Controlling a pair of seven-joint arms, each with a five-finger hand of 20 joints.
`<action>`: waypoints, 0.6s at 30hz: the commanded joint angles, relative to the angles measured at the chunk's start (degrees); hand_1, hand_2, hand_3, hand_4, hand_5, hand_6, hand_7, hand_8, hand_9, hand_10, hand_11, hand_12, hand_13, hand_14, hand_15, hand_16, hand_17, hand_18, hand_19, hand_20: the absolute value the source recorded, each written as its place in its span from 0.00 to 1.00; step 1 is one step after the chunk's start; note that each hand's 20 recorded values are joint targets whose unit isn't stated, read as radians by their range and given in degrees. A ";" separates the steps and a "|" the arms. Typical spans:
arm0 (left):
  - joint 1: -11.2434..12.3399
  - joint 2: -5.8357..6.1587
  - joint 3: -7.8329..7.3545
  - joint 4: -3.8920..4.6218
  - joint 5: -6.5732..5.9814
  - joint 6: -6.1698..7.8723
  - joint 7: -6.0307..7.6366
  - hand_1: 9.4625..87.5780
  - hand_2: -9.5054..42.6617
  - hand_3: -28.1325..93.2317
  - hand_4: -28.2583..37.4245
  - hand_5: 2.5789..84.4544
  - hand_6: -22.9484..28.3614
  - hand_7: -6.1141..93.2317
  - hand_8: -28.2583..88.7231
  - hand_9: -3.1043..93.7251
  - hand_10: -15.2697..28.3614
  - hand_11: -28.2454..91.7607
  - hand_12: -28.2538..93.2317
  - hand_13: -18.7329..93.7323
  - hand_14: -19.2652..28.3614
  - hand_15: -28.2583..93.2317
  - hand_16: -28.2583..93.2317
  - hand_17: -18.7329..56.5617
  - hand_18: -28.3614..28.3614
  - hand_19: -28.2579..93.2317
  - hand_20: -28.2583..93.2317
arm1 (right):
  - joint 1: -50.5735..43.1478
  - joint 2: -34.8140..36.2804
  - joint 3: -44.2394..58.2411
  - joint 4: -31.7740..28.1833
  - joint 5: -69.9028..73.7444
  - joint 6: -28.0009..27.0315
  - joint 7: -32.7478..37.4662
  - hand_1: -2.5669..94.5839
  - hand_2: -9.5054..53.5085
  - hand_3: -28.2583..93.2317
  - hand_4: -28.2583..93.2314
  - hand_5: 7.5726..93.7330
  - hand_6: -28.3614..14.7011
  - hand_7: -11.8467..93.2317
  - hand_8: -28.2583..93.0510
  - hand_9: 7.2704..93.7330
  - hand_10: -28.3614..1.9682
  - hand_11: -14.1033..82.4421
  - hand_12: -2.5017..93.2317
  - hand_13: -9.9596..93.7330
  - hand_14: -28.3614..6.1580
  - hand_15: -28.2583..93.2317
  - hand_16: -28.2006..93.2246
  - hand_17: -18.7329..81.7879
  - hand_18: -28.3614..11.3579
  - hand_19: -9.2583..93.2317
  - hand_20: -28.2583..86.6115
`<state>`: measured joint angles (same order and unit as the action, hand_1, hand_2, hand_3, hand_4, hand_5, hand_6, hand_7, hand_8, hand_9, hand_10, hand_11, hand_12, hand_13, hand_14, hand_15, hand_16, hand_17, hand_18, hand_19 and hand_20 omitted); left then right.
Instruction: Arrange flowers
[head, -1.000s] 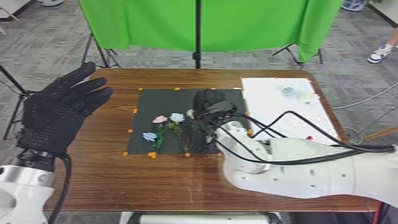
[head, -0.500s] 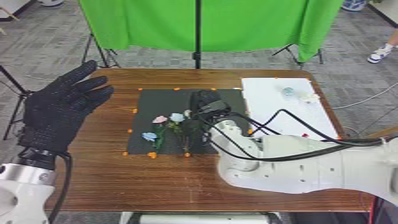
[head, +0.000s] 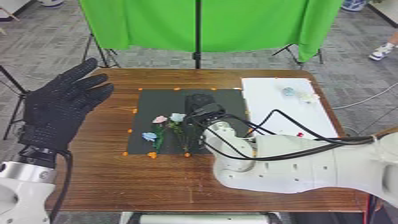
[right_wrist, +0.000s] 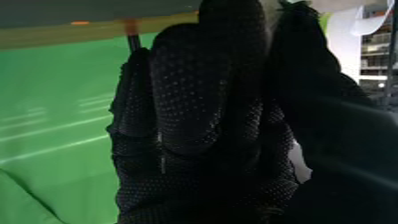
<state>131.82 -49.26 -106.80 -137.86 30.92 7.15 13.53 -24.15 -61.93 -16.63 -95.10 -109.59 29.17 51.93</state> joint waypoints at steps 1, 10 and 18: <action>0.52 -0.13 0.14 0.39 -0.27 -0.43 -0.37 0.18 0.33 0.86 0.09 0.42 0.65 0.22 0.16 0.36 0.85 0.46 0.32 0.38 1.00 0.65 0.16 0.13 1.00 0.74 0.25 | -0.61 -0.14 1.35 -0.31 0.62 -1.86 -0.40 0.53 0.00 0.77 0.00 0.84 0.72 0.24 0.23 0.98 0.71 0.36 0.27 0.90 0.74 0.72 0.40 0.54 0.29 0.97 0.33; 0.38 -0.35 0.29 0.41 -1.94 -0.59 -0.20 0.18 0.34 0.86 0.09 0.42 0.65 0.22 0.16 0.36 0.85 0.46 0.32 0.38 1.00 0.65 0.16 0.13 1.00 0.74 0.25 | -1.27 0.64 1.77 -1.20 0.94 -3.27 -1.02 0.46 0.00 0.82 0.00 0.80 0.71 0.25 0.21 0.95 0.67 0.41 0.21 0.89 0.72 0.73 0.39 0.53 0.28 0.97 0.34; 0.46 -1.06 0.16 0.37 -1.92 -0.50 -1.19 0.18 0.34 0.86 0.09 0.42 0.65 0.22 0.16 0.36 0.85 0.46 0.32 0.38 1.00 0.65 0.16 0.13 1.00 0.74 0.25 | -1.63 1.86 2.71 -3.27 -0.08 -4.29 -1.13 0.44 0.00 0.83 0.00 0.79 0.72 0.25 0.18 0.95 0.66 0.41 0.21 0.89 0.71 0.73 0.39 0.53 0.27 0.97 0.34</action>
<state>131.83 -49.32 -106.64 -137.79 29.41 6.95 13.54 -25.68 -61.27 -15.00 -96.27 -108.36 25.71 50.96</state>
